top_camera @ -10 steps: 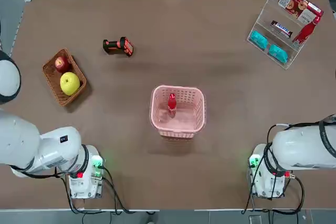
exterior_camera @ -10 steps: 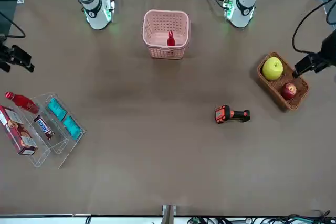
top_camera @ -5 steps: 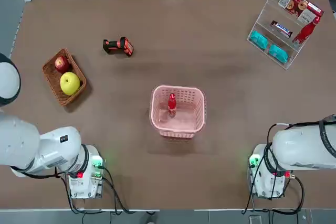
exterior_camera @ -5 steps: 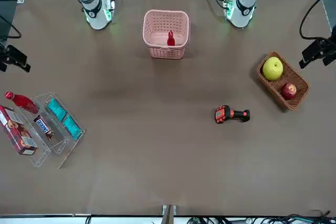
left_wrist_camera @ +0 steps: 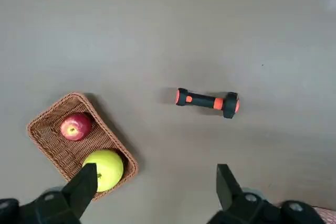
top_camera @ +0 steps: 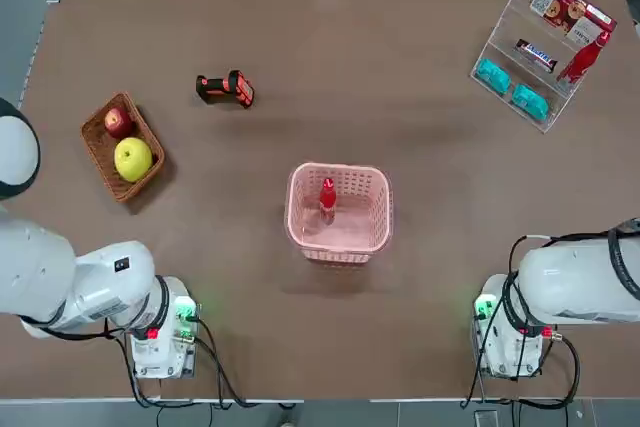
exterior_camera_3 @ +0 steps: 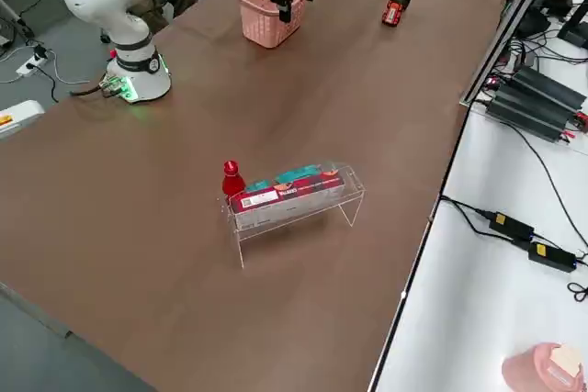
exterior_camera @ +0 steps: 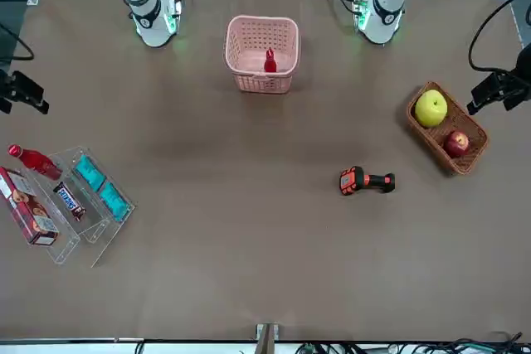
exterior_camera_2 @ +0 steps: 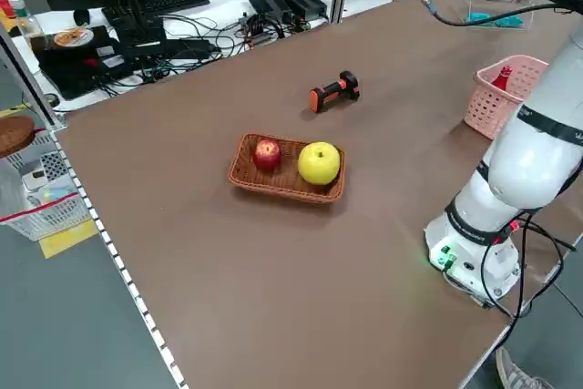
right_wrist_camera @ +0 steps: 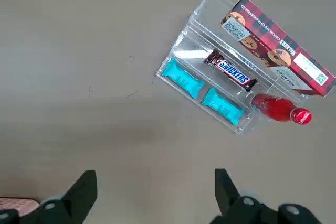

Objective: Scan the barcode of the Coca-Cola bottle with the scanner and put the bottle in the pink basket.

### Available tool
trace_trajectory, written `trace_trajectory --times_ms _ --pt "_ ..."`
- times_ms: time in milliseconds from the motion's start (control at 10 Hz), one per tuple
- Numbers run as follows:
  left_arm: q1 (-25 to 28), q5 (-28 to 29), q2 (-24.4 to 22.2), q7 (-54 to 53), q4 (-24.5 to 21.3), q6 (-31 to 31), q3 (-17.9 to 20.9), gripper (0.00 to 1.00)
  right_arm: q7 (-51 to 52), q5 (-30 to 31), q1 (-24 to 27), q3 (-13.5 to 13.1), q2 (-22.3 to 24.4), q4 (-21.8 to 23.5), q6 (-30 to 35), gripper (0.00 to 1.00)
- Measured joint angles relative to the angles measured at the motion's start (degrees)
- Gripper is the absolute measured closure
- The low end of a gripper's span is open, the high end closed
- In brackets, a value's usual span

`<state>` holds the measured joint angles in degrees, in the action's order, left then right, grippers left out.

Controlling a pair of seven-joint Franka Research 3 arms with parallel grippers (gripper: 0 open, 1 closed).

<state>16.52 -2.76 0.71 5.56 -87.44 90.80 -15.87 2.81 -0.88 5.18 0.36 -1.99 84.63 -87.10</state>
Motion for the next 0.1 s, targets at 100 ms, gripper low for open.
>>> trace_trajectory --times_ms 100 --pt "0.0 0.0 0.0 0.1 0.0 0.0 0.0 0.0 0.0 0.0 0.0 0.0 0.0 0.0 0.0 0.01"
